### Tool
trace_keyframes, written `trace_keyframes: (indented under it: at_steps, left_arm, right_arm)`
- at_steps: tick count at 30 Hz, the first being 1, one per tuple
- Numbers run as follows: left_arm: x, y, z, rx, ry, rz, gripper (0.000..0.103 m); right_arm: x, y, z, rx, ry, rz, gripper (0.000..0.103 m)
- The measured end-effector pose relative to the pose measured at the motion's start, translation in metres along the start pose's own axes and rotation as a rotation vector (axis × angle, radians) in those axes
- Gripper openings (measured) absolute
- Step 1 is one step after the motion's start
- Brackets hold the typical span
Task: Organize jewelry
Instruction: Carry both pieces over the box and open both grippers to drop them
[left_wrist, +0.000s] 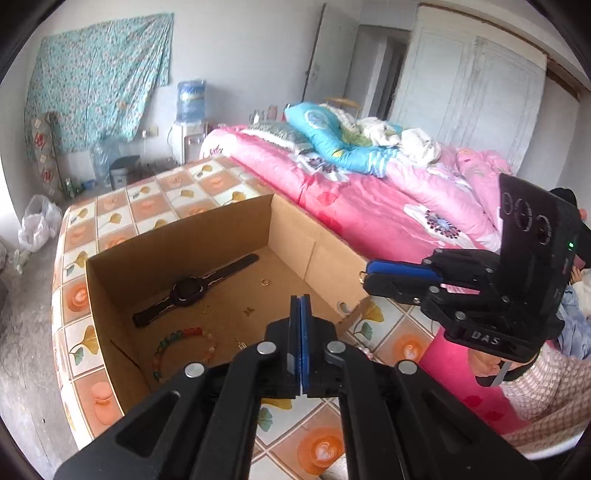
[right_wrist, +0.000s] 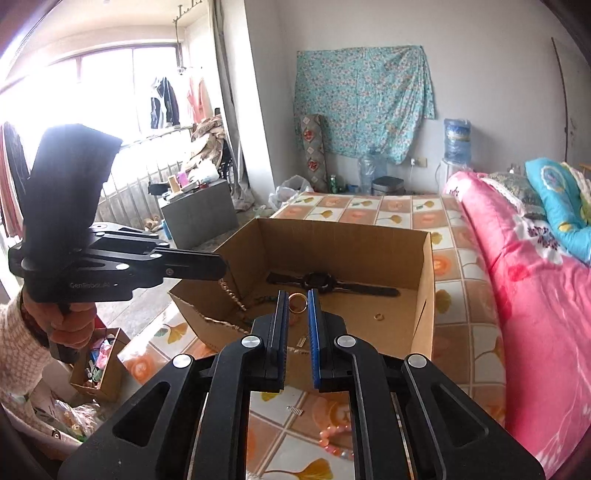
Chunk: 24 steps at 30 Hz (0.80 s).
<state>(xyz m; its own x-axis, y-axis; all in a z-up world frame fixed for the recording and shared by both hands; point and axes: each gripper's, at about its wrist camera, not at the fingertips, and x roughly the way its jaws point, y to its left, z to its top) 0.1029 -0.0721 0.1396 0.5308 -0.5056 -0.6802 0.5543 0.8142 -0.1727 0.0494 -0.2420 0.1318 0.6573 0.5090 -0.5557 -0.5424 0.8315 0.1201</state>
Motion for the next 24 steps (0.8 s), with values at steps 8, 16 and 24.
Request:
trace_keyframes:
  at_steps: [8, 16, 24]
  left_arm:
    - [0.114, 0.052, 0.038, -0.093, 0.329, -0.009, 0.0]
    - [0.18, 0.077, 0.042, -0.127, 0.484, 0.022, 0.001]
    - [0.199, 0.085, 0.047, -0.16, 0.515, 0.042, 0.013]
  right_arm:
    - [0.07, -0.029, 0.007, -0.012, 0.253, -0.004, 0.008]
    - [0.098, -0.041, 0.008, -0.035, 0.337, 0.012, 0.009]
    - [0.096, -0.056, 0.011, 0.016, 0.311, 0.046, 0.013]
